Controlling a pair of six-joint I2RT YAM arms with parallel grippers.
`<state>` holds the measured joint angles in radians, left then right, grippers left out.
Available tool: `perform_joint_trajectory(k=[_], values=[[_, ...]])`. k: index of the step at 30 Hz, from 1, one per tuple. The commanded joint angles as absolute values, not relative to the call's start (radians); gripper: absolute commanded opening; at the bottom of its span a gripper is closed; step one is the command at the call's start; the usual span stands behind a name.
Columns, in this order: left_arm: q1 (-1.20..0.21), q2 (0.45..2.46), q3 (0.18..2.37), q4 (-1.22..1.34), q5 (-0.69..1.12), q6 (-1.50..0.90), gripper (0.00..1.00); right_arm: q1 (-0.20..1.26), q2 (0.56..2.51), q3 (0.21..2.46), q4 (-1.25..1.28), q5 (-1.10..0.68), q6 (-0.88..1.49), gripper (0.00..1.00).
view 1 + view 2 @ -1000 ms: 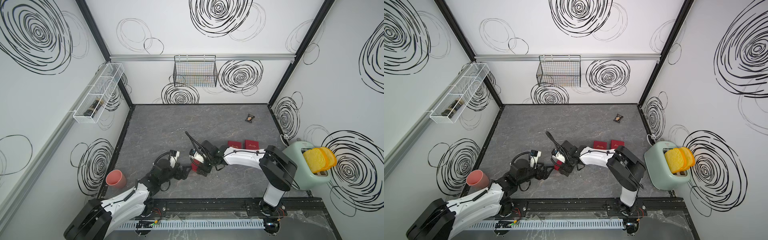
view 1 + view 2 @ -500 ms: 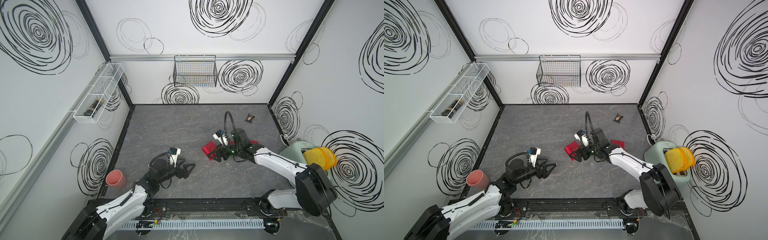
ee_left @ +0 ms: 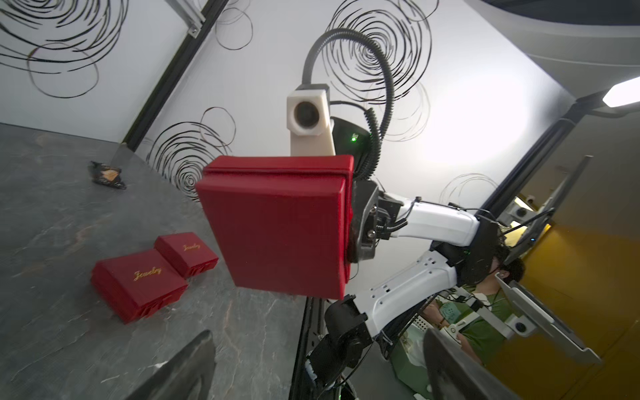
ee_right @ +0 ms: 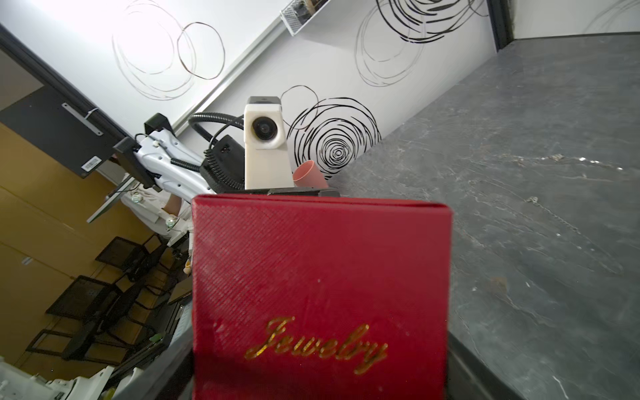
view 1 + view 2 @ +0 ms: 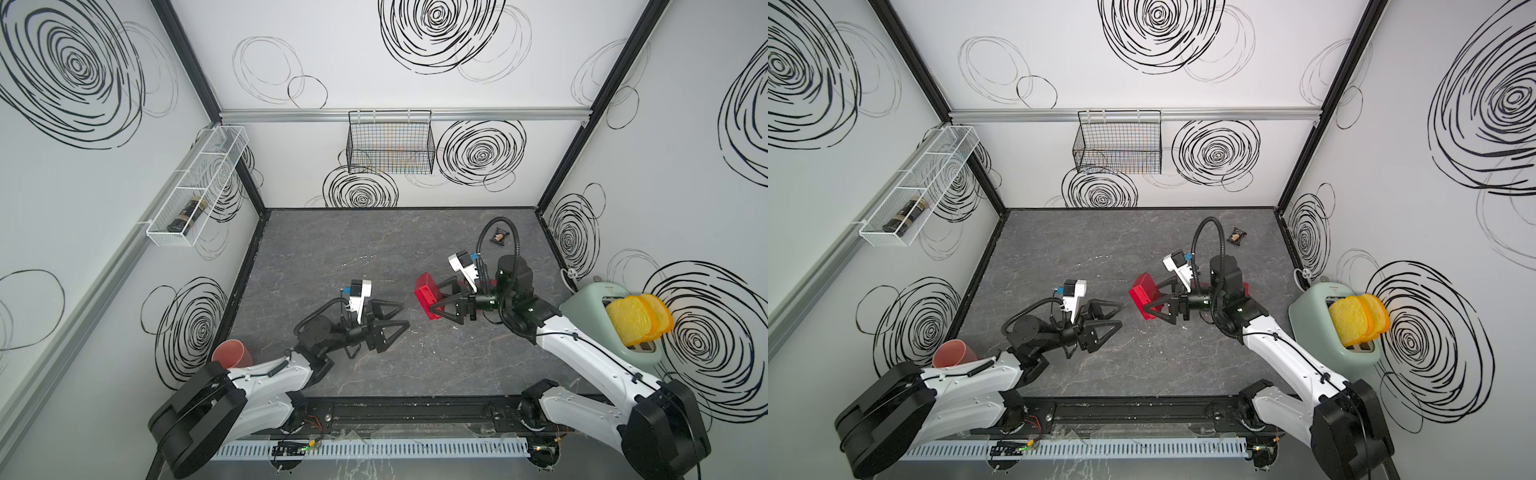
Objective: Take the necklace out of the lift-off lid jewelry box
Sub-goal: Open the lid on the jewelry box.
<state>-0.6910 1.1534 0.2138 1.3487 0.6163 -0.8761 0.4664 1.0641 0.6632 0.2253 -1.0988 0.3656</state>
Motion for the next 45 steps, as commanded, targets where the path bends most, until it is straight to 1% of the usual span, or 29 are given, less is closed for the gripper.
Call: perform_joint_trajectory(k=[1,4,9,13,17,22,29,33,35,36,37,38,39,40,45], values=[[-0.705,1.153,0.254,1.504,0.63,-0.925,0.96,0.465,1.042,0.663,0.268,-1.167,0.388,0.73],[-0.719,1.125,0.276,1.413,0.605,-0.864,0.96,0.479,1.034,0.66,0.269,-1.17,0.39,0.73],[-0.764,1.072,0.355,1.125,0.526,-0.712,0.96,0.516,1.029,0.662,0.27,-1.18,0.387,0.73],[-0.78,1.05,0.388,0.998,0.452,-0.667,0.96,0.536,1.019,0.67,0.271,-1.183,0.383,0.72],[-0.778,1.064,0.395,1.001,0.456,-0.685,0.96,0.552,1.002,0.673,0.284,-1.185,0.384,0.72],[-0.786,1.105,0.397,1.105,0.517,-0.729,0.96,0.575,0.999,0.671,0.313,-1.195,0.396,0.73],[-0.822,1.104,0.404,1.112,0.523,-0.68,0.99,0.589,1.006,0.65,0.359,-1.196,0.414,0.72],[-0.819,1.081,0.389,1.112,0.503,-0.674,0.95,0.586,1.0,0.643,0.384,-1.19,0.429,0.73],[-0.819,1.071,0.384,1.106,0.5,-0.671,0.9,0.583,0.999,0.638,0.401,-1.195,0.441,0.72],[-0.818,1.068,0.382,1.106,0.5,-0.67,0.86,0.582,0.998,0.638,0.406,-1.194,0.443,0.73],[-0.816,1.064,0.379,1.105,0.499,-0.67,0.77,0.58,0.996,0.635,0.409,-1.193,0.445,0.72],[-0.816,1.06,0.376,1.107,0.496,-0.672,0.71,0.576,0.994,0.634,0.413,-1.192,0.448,0.72],[-0.813,1.057,0.373,1.108,0.495,-0.673,0.68,0.571,0.993,0.631,0.416,-1.19,0.451,0.72],[-0.81,1.053,0.369,1.11,0.495,-0.675,0.67,0.562,0.99,0.628,0.421,-1.19,0.457,0.72],[-0.788,1.031,0.352,1.106,0.491,-0.682,0.68,0.52,0.967,0.613,0.428,-1.183,0.477,0.72]])
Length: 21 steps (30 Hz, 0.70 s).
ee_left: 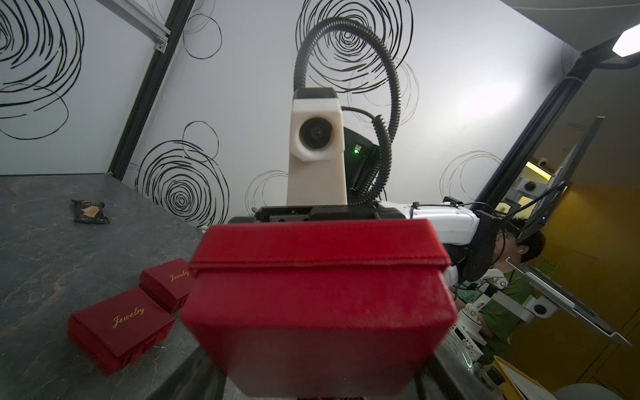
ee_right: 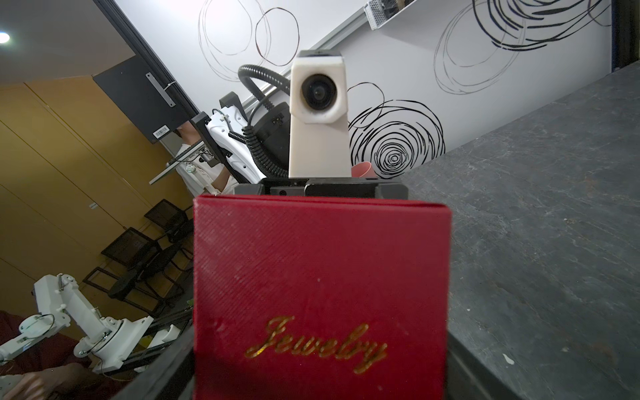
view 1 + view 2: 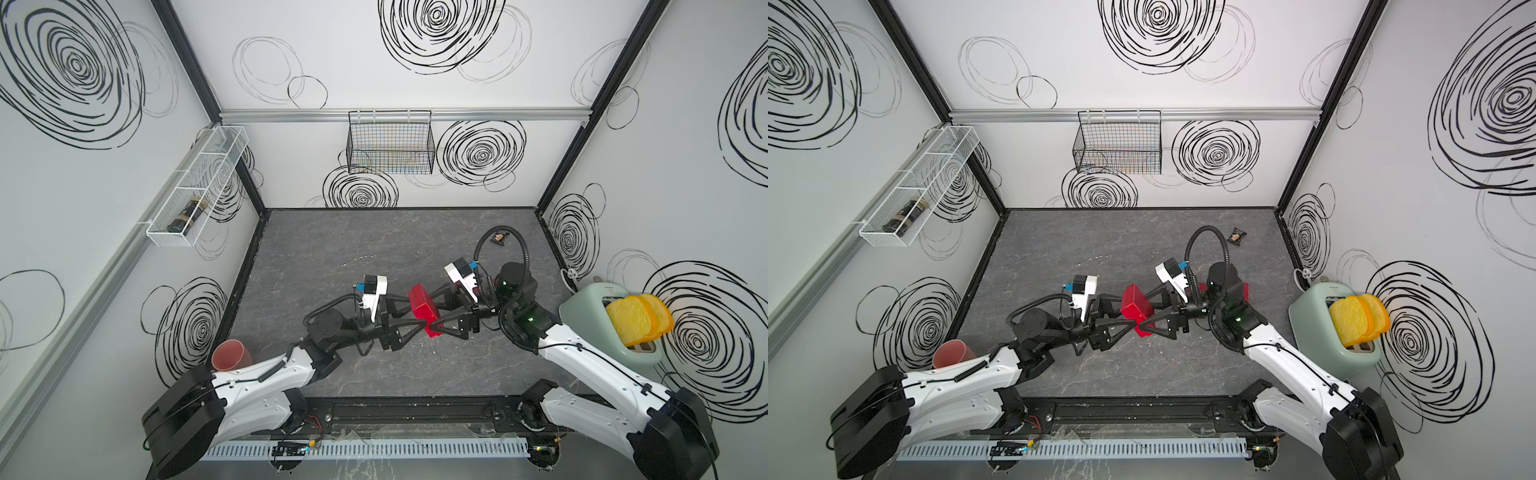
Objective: Take the necklace out of the lift-off lid jewelry box
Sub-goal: Open the lid on the jewelry box, then place the lid at the center of the board.
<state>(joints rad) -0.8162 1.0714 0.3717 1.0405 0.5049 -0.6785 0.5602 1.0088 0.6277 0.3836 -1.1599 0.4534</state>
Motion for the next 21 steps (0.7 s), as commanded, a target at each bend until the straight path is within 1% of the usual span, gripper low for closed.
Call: perform_joint_trajectory(k=[1,6,9,15,19,21], values=[[-0.78,1.025,0.344,1.108,0.492,-0.687,0.68,0.509,0.958,0.609,0.425,-1.181,0.479,0.72],[-0.736,0.998,0.313,1.126,0.504,-0.714,0.66,0.471,0.91,0.599,0.384,-1.15,0.477,0.73],[-0.71,0.976,0.299,1.125,0.512,-0.724,0.65,0.446,0.887,0.599,0.321,-1.081,0.463,0.73],[-0.671,0.923,0.276,1.092,0.526,-0.727,0.64,0.479,0.887,0.587,0.096,-0.625,0.347,0.68],[-0.661,0.897,0.273,1.062,0.542,-0.716,0.64,0.559,0.999,0.599,-0.031,-0.356,0.333,0.67],[-0.661,0.886,0.272,1.04,0.544,-0.704,0.65,0.607,1.062,0.603,-0.049,-0.262,0.336,0.68]])
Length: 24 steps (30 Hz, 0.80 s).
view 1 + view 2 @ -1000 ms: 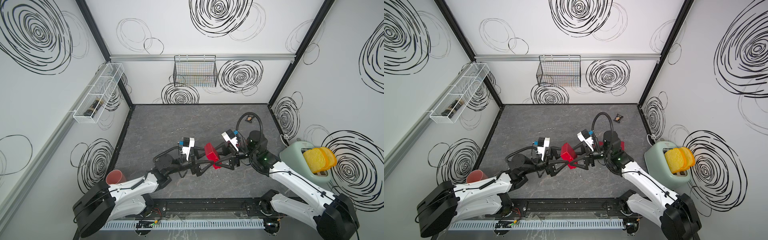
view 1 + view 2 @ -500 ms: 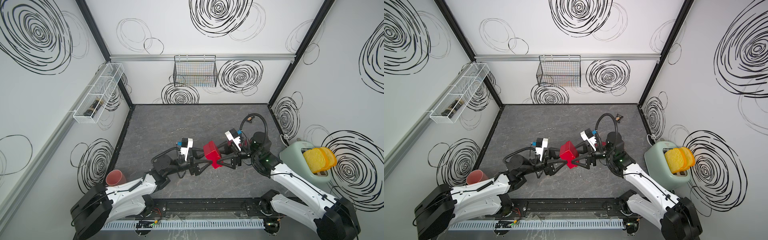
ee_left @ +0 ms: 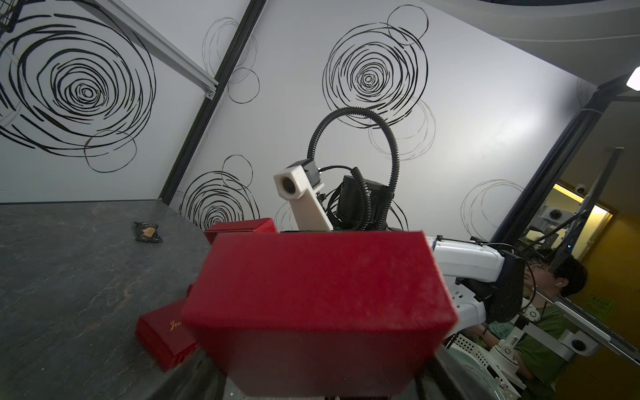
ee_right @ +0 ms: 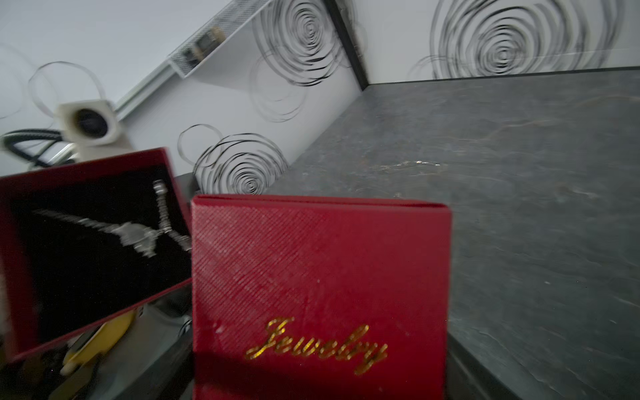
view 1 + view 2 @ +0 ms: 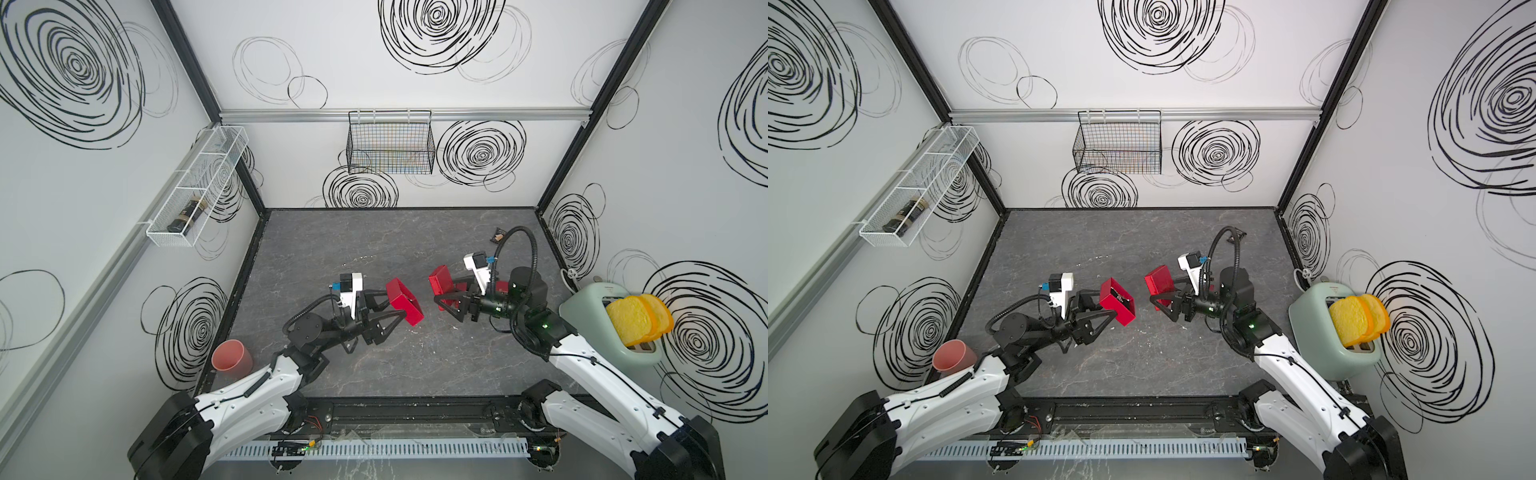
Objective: Take the necklace out of the lift-off lid jewelry box
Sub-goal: Place the lid at the center of the board.
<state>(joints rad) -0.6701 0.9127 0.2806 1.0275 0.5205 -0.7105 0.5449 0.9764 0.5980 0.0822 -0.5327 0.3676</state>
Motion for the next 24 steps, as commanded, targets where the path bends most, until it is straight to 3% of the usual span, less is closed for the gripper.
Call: perform_joint_trajectory(k=[1,7,13,24], values=[[-0.66,0.882,0.273,1.029,0.547,-0.697,0.65,0.628,1.094,0.607,-0.051,-0.23,0.339,0.69],[-0.659,0.855,0.252,0.999,0.551,-0.689,0.65,0.664,1.309,0.673,-0.035,-0.158,0.366,0.7],[-0.66,0.817,0.236,0.962,0.546,-0.688,0.65,0.675,1.562,0.841,-0.223,-0.005,0.383,0.74],[-0.66,0.79,0.235,0.902,0.543,-0.663,0.66,0.681,1.624,0.85,-0.23,0.028,0.394,0.92]])
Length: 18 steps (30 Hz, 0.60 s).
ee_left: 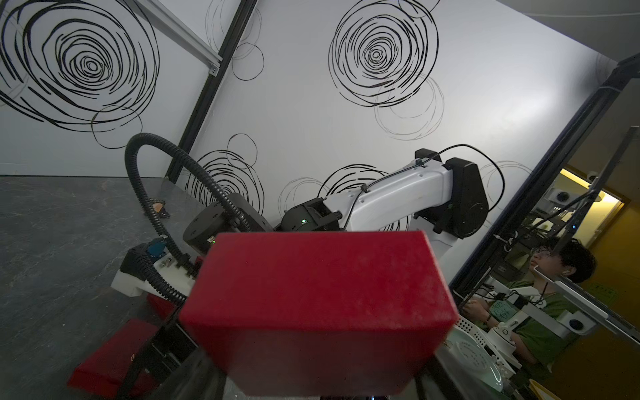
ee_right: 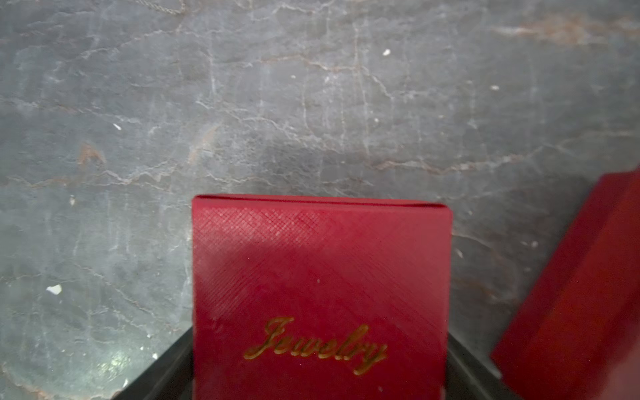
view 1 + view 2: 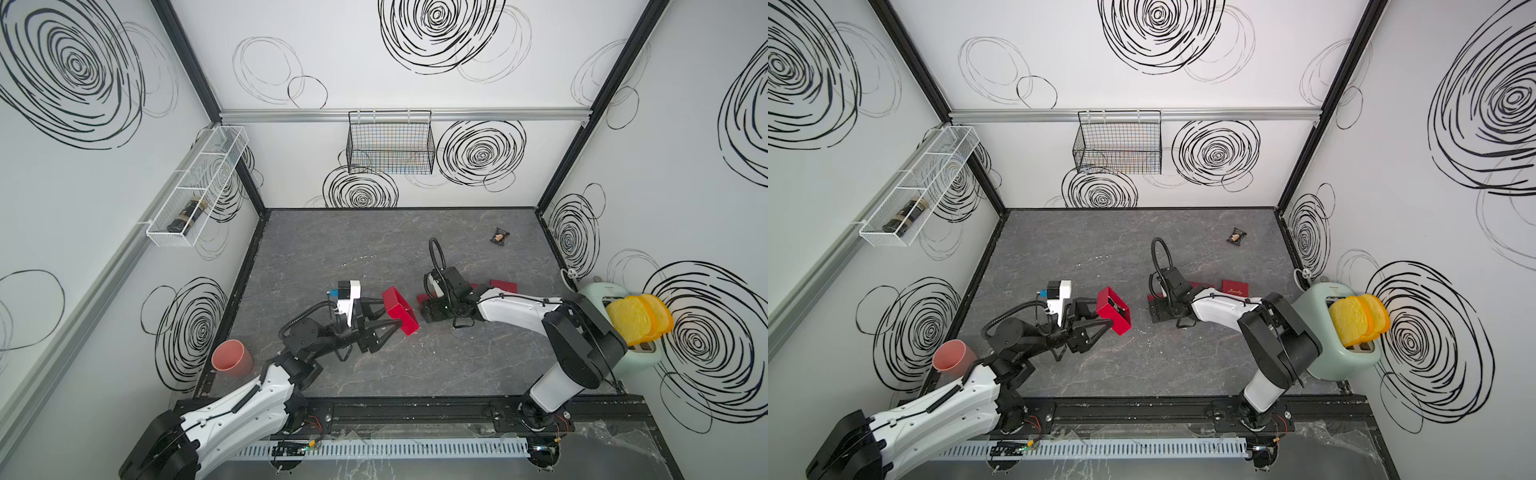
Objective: Take the necklace out of the lift-off lid jewelry box
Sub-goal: Place the lid at the center of the board.
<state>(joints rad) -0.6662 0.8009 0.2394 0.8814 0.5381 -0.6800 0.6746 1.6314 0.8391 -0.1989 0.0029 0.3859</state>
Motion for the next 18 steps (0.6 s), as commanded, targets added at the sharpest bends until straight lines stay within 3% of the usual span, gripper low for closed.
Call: perform_joint_trajectory(k=[1,3,11,14,18], values=[[-0.66,0.794,0.232,0.902,0.54,-0.66,0.66,0.681,1.617,0.849,-0.232,0.023,0.39,0.95],[-0.66,0.805,0.228,0.908,0.54,-0.66,0.66,0.68,1.601,0.847,-0.237,0.015,0.382,1.0],[-0.658,0.835,0.23,0.938,0.565,-0.673,0.66,0.68,1.49,0.842,-0.269,-0.033,0.348,1.0],[-0.656,0.844,0.247,0.925,0.602,-0.666,0.66,0.674,1.362,0.797,-0.197,-0.146,0.339,0.84],[-0.658,0.858,0.273,0.934,0.675,-0.663,0.67,0.582,1.124,0.609,0.101,-0.502,0.395,0.65]])
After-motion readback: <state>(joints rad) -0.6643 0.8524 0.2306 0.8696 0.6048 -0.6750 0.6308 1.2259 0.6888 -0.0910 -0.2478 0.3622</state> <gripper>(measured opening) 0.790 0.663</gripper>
